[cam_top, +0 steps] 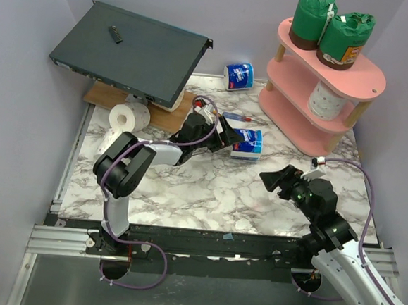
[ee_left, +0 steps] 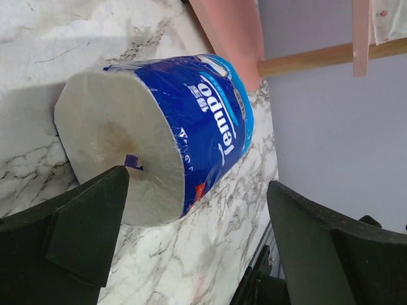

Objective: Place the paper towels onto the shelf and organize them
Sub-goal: Adjust the paper towel at the center of the board, then pick up the paper towel from the center of the board.

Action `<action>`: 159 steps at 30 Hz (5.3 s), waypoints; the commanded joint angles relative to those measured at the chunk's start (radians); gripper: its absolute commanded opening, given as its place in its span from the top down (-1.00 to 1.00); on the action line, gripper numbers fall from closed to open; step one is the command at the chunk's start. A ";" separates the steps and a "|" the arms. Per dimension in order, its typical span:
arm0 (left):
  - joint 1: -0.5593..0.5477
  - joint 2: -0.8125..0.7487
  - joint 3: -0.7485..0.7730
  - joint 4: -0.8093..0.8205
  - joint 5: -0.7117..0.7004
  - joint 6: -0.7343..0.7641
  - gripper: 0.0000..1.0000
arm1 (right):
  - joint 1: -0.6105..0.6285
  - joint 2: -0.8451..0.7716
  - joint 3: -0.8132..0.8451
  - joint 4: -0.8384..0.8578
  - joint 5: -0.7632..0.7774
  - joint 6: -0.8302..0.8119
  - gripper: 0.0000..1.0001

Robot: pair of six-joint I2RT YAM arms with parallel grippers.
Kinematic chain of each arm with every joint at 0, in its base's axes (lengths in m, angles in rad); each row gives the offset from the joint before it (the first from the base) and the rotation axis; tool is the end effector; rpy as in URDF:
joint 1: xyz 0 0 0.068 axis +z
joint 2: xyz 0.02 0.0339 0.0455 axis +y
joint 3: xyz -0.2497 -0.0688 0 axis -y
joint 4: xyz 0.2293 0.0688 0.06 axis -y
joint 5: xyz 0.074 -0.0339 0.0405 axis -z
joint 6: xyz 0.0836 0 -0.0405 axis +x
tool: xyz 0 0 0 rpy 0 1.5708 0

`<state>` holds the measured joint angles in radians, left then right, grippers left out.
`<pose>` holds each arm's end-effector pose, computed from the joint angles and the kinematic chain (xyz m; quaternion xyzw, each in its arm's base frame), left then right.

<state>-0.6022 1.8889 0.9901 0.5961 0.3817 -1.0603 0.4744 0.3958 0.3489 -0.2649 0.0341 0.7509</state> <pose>0.3388 -0.2707 0.1634 -0.0702 0.7959 -0.5327 0.2791 0.1538 0.0758 0.2106 0.1213 0.7991 0.3272 0.4895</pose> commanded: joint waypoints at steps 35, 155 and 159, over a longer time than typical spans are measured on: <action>0.016 0.178 0.061 0.289 0.169 -0.073 -0.31 | 0.006 0.027 -0.004 -0.016 -0.043 -0.007 -0.70; -0.222 -1.248 -0.617 -0.862 -0.503 0.300 -0.28 | 0.296 1.476 1.084 -0.249 0.426 -0.469 -0.20; -0.222 -1.267 -0.630 -0.867 -0.503 0.294 -0.28 | 0.296 1.484 1.086 -0.258 0.447 -0.465 -0.07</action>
<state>-0.8265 0.6449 0.3771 -0.2779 -0.1234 -0.7536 0.7647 1.8458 1.4178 -0.4686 0.4519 0.2848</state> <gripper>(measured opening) 0.637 0.570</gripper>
